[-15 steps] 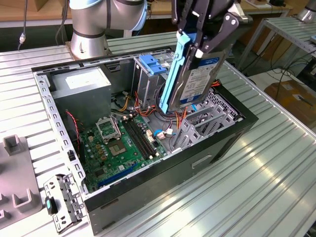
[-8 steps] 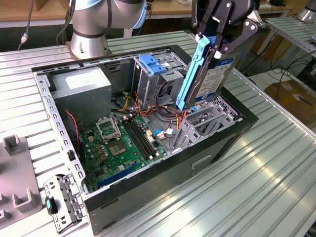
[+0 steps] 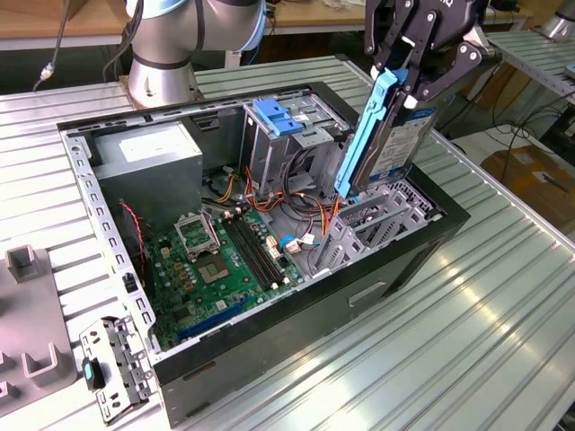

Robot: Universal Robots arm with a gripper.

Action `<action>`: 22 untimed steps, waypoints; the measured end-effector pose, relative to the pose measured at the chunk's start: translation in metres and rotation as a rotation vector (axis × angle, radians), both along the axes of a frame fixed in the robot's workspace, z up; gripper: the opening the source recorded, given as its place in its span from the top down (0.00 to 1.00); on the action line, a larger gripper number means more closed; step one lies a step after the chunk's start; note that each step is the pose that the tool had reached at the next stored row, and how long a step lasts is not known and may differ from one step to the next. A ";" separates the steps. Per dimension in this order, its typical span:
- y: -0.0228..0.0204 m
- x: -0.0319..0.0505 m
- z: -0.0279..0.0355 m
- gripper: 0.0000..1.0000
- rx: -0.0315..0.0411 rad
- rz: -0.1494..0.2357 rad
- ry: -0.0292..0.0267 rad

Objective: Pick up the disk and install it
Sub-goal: 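Insert the disk into the insertion slot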

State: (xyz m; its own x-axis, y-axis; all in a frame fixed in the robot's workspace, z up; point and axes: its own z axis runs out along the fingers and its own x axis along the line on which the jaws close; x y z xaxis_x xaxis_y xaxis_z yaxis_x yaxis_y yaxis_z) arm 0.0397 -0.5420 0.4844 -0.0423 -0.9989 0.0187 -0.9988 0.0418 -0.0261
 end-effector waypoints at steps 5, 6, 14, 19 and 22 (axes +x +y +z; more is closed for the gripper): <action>-0.0001 0.0001 -0.0006 0.63 0.0000 -0.002 -0.0001; -0.0001 0.0001 -0.0006 0.63 0.0000 -0.002 -0.0001; -0.0001 0.0001 -0.0009 0.63 0.0001 -0.003 -0.0001; -0.0002 0.0017 -0.0097 0.63 0.0001 -0.004 -0.0001; -0.0062 0.0035 -0.0190 0.63 0.0001 -0.005 -0.0001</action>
